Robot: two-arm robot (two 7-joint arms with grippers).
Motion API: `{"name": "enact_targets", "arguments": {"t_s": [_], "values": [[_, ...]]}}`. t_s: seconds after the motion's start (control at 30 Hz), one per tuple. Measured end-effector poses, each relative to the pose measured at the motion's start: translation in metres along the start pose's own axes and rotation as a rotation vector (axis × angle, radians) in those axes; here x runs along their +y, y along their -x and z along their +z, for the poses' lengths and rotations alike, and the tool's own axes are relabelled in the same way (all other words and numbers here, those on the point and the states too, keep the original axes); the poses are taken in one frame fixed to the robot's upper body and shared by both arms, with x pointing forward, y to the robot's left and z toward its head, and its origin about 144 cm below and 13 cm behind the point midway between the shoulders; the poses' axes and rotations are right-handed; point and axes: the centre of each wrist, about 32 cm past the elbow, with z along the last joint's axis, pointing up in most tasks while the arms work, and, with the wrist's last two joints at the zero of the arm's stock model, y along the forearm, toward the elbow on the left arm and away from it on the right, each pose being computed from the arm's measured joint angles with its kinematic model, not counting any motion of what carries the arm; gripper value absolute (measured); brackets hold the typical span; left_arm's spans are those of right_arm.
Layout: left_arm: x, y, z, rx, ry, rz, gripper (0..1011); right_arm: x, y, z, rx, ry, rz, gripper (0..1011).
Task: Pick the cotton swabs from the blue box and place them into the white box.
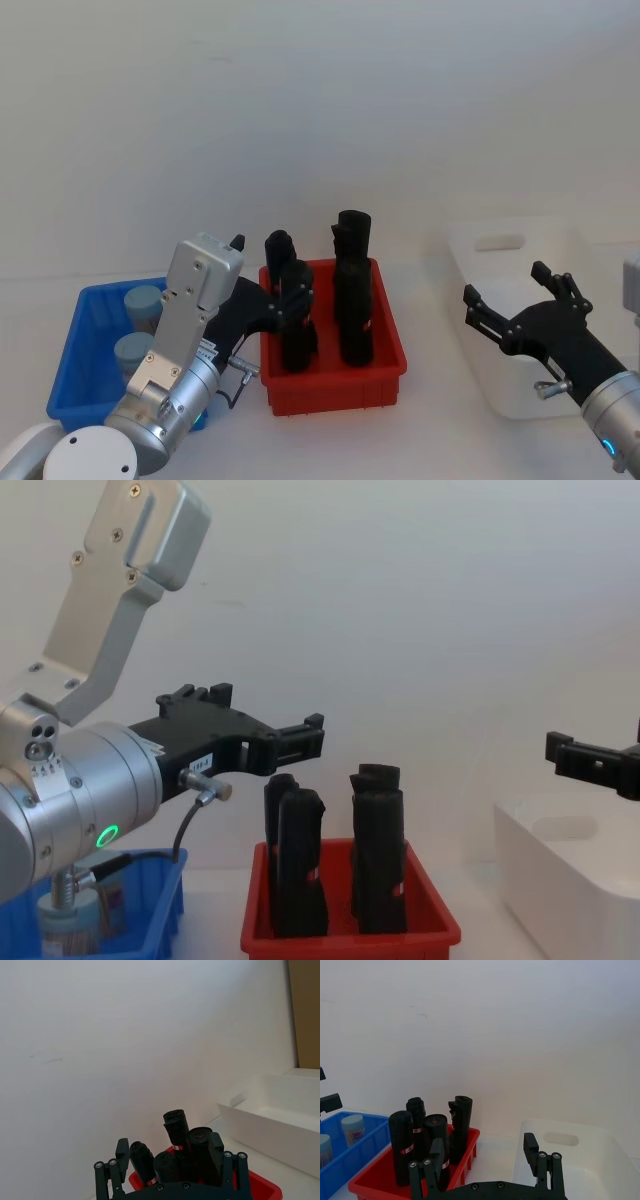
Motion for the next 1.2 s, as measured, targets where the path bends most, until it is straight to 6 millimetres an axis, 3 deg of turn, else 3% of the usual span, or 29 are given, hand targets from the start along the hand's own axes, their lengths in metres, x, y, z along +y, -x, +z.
{"name": "enact_targets", "arguments": {"t_s": [0.67, 1.2], "values": [[-0.001, -0.002, 0.001, 0.007, 0.002, 0.001, 1004, 0.0, 0.0, 0.0, 0.0, 0.0, 0.0, 1002], [-0.003, -0.026, 0.001, 0.088, -0.031, 0.046, 1004, 0.0, 0.0, 0.0, 0.0, 0.0, 0.0, 1002]]}}
